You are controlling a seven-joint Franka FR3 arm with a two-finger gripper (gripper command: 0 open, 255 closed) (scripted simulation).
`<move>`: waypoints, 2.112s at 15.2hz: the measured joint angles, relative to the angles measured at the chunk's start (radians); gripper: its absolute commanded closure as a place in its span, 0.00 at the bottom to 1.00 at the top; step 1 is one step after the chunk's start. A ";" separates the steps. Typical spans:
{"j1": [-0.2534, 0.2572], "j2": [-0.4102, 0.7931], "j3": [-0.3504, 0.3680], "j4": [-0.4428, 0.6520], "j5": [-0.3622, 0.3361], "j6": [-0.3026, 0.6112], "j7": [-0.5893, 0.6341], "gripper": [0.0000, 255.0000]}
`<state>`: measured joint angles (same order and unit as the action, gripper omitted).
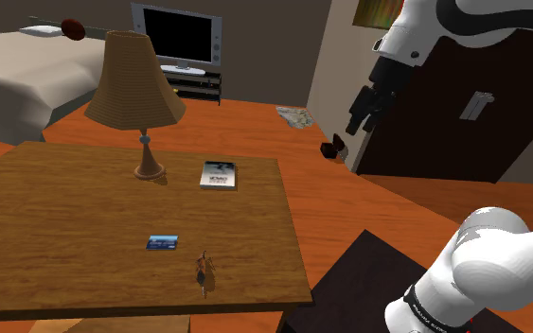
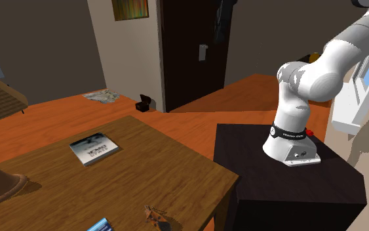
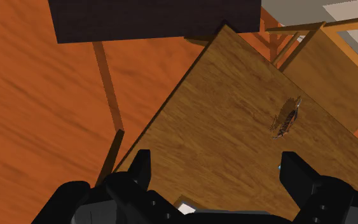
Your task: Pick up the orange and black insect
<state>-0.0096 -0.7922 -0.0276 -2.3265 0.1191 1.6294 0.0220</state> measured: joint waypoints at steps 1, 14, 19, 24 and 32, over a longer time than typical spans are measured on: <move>0.000 0.000 0.000 0.000 0.000 0.000 0.000 0.00; 0.065 0.165 0.197 -0.169 0.093 0.341 0.150 0.00; 0.087 0.295 0.285 -0.192 0.116 0.499 0.219 0.00; 0.096 0.464 0.372 -0.171 0.104 0.649 0.303 0.00; 0.096 0.773 0.479 -0.083 -0.039 0.855 0.496 0.00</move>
<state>0.0859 -0.0192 0.4509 -2.4095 0.0798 2.4847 0.5177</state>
